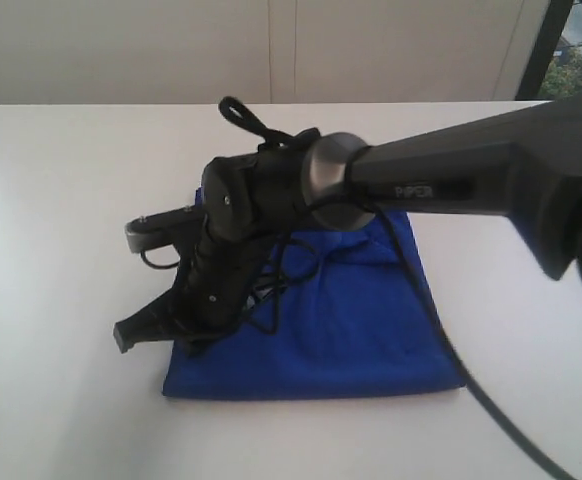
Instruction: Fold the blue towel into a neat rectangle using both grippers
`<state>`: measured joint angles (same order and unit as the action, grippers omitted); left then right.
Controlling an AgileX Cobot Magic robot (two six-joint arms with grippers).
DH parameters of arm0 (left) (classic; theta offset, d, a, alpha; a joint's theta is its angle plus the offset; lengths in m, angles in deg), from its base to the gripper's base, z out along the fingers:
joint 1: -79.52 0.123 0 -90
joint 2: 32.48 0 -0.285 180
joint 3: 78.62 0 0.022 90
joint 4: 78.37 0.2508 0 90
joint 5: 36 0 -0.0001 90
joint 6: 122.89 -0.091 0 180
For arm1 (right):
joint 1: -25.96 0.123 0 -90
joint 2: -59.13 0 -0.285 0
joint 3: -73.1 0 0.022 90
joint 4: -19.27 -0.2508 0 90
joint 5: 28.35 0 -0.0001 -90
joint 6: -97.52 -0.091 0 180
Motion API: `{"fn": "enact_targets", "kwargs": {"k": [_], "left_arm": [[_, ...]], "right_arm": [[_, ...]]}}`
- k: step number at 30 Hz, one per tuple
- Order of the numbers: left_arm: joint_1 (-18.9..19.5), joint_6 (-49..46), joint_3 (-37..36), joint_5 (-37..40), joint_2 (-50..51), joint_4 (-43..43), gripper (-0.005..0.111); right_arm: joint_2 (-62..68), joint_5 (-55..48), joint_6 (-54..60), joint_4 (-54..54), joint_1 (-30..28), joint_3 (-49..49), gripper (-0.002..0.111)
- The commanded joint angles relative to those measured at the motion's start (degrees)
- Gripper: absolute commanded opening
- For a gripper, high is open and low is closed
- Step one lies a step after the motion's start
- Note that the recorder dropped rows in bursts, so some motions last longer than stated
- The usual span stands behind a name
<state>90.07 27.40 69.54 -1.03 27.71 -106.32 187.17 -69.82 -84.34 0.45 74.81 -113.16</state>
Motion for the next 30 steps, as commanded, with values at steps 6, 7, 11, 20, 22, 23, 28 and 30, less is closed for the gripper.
{"fn": "enact_targets", "kwargs": {"k": [6, 7, 11, 20, 22, 23, 28, 30], "left_arm": [[0.16, -0.21, -0.23, 0.6, -0.39, -0.53, 0.0], [0.16, -0.21, -0.23, 0.6, -0.39, -0.53, 0.0], [0.16, -0.21, -0.23, 0.6, -0.39, -0.53, 0.0], [0.16, -0.21, -0.23, 0.6, -0.39, -0.53, 0.0], [0.16, -0.21, -0.23, 0.6, -0.39, -0.53, 0.0], [0.16, -0.21, -0.23, 0.6, -0.39, -0.53, 0.0], [0.16, -0.21, -0.23, 0.6, -0.39, -0.53, 0.0], [0.16, -0.21, -0.23, 0.6, -0.39, -0.53, 0.0]], "right_arm": [[-12.05, 0.33, -0.99, 3.31, -9.04, 0.09, 0.0], [-12.86, 0.05, -0.99, 3.79, -10.46, 0.09, 0.0], [-13.91, -1.55, -0.73, 4.53, -16.16, 0.28, 0.0], [-13.71, 4.76, -0.34, 2.95, -27.78, 7.56, 0.0], [-13.28, 7.77, -0.64, 1.65, -29.52, 9.77, 0.0], [-12.98, 9.58, -1.19, 0.97, -30.27, 10.63, 0.0], [-9.26, 16.51, -1.2, -6.42, -31.45, 12.89, 0.0], [-7.64, 18.64, -1.2, -8.67, -31.45, 12.89, 0.001]]}}
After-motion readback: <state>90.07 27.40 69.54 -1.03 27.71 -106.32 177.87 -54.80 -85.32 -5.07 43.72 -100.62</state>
